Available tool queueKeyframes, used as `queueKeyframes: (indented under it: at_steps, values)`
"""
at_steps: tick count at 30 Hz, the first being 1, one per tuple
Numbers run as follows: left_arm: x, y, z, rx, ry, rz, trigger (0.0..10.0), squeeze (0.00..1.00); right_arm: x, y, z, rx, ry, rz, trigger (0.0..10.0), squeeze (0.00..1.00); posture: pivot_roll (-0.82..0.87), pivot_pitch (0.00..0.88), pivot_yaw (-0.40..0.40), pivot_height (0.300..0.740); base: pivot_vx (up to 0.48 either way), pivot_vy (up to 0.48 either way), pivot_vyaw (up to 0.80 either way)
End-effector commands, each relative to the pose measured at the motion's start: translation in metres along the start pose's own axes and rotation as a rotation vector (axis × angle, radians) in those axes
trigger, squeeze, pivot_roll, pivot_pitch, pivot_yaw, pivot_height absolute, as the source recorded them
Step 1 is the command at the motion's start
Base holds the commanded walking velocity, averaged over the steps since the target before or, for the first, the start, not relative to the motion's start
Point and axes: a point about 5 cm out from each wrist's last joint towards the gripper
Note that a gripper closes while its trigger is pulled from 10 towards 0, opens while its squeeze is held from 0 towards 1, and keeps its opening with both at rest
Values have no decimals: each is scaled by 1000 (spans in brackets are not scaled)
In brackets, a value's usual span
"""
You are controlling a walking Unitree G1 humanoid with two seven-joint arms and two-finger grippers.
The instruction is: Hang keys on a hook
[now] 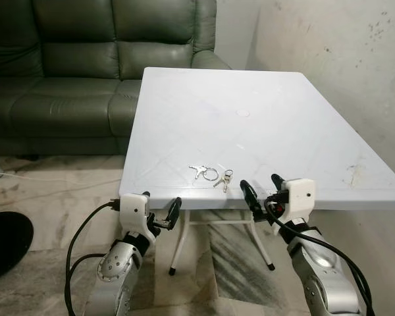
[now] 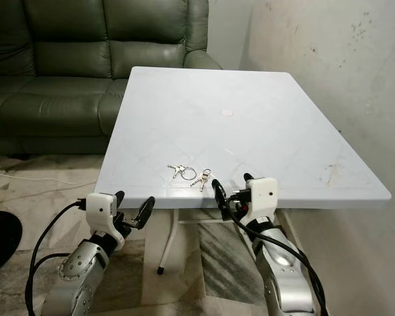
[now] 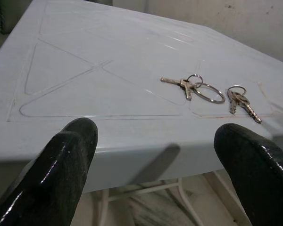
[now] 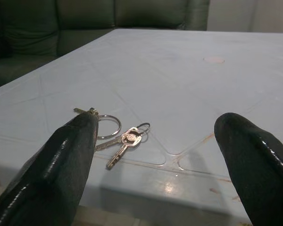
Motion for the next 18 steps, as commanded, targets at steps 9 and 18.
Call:
queueKeyframes:
  at_steps: [9,18]
  values:
    - [7,-2,-4,-9,-10,5,10000,0,-1,-23,-19,25,22,-32,10000,0,10,0,-76,740,0,0,0]
    - [17,5,5,-72,-7,30,10000,0,10,-41,-31,51,39,18,10000,0,44,49,-91,740,0,0,0]
Point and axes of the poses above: a point about 5 cm out from each wrist's last joint towards the gripper, its own y axis pointing back from the gripper into the wrist, its own x axis along the axis of the wrist's last joint, z = x × y, and after that the axes turned 10 degrees about -y, right-handed
